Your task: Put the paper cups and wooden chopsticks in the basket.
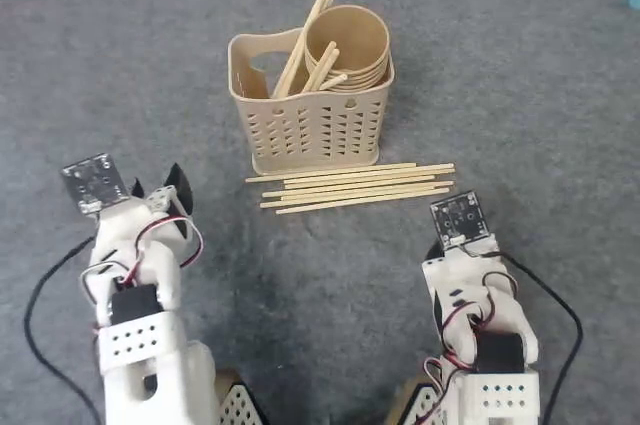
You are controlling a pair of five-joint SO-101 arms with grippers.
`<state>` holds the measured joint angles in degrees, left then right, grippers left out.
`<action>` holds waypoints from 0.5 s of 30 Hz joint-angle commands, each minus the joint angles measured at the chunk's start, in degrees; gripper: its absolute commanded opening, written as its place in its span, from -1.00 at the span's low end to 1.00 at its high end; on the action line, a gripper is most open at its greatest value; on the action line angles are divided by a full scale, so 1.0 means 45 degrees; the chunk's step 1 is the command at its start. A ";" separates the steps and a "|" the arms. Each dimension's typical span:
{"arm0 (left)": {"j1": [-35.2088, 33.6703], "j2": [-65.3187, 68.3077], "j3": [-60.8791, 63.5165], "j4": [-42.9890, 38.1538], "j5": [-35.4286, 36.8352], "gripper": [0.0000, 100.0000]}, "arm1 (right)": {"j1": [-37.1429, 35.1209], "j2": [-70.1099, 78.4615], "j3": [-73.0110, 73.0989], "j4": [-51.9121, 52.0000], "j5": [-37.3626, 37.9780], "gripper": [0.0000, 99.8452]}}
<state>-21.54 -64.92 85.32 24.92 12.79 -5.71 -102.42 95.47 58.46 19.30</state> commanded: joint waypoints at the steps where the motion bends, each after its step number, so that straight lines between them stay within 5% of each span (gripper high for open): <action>1: 0.0215 -0.0234 -0.0010 -0.0371 -0.0391 -0.61 | 0.0147 -0.0147 0.0098 -0.1221 0.0996 -0.88; 10: 0.0215 -0.0215 -0.0127 0.0156 -0.0410 -0.61 | -0.1690 0.0283 -0.1836 -0.0576 0.1016 -0.89; 15: 0.0215 -0.0215 -0.0225 0.0567 -0.0410 -0.61 | -0.1963 0.3702 -0.4103 -0.0713 -0.0117 -0.88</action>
<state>-21.10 -65.01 85.67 27.12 11.56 -13.71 -95.21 85.54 55.38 21.23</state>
